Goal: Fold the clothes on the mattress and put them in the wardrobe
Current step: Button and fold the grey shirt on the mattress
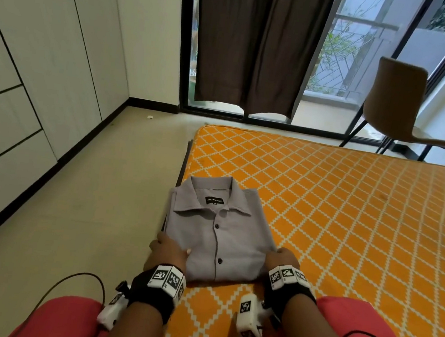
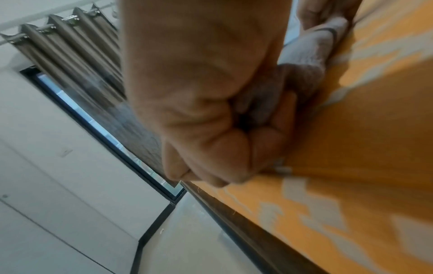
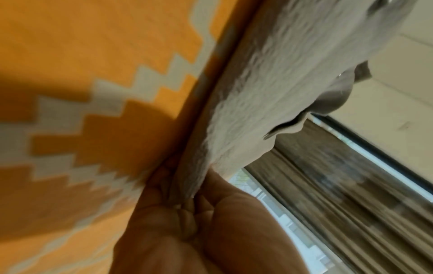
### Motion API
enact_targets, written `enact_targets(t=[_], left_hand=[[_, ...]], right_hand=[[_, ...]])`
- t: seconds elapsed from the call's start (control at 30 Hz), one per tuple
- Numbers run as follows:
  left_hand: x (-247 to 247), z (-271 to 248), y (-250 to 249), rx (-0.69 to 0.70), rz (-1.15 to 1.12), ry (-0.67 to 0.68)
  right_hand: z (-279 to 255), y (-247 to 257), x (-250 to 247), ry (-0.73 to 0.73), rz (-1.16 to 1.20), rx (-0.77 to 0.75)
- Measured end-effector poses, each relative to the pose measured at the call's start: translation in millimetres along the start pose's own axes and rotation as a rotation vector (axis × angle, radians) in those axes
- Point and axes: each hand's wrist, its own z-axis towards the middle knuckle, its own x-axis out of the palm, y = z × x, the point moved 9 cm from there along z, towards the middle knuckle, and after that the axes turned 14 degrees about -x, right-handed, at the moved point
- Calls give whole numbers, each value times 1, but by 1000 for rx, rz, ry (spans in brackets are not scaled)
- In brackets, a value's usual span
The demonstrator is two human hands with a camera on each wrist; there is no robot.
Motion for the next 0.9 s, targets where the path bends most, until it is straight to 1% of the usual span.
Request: enact_targets(t=[0.03, 0.1, 0.17, 0.2, 0.23, 0.27, 0.3, 0.33, 0.37, 0.4, 0.43, 0.47, 0.5, 0.57, 0.7, 0.8, 0.9], left_hand=[[2, -2, 0, 30, 57, -48], [-1, -12, -3, 105, 177, -210], [-6, -23, -14, 211, 252, -358], [-9, -29, -24, 294, 311, -459], [-13, -37, -38, 418, 297, -521], [-12, -44, -52, 571, 237, -534], [0, -47, -60, 683, 255, -466], [15, -46, -61, 713, 327, -360], [37, -38, -54, 658, 428, -221], [49, -32, -50, 634, 476, -161], [58, -25, -44, 586, 525, -126], [64, -21, -39, 552, 530, -106], [63, -21, -39, 541, 507, -115], [56, -21, -38, 489, 469, -112], [37, -18, -22, 286, 460, -130], [30, -14, -17, 215, 426, -135], [27, -11, -6, 143, 356, -113]], right_hand=[[2, -2, -1, 0, 19, -3], [3, -5, -1, -59, 50, 3], [-3, -1, -9, -207, 5, -13], [-8, 11, -13, -278, -105, -94], [-13, 34, -14, -321, -235, -253], [-19, 60, -6, -303, -332, -471], [-26, 81, 14, -207, -409, -670], [-32, 93, 38, -59, -470, -811], [-34, 95, 64, 107, -522, -876], [-34, 88, 85, 259, -555, -873], [-29, 78, 98, 368, -564, -832], [-25, 71, 103, 418, -568, -796], [-20, 65, 105, 424, -575, -766], [-9, 53, 100, 407, -585, -686], [6, 33, 86, 337, -556, -517], [11, 20, 72, 297, -512, -386], [10, 9, 50, 189, -448, -254]])
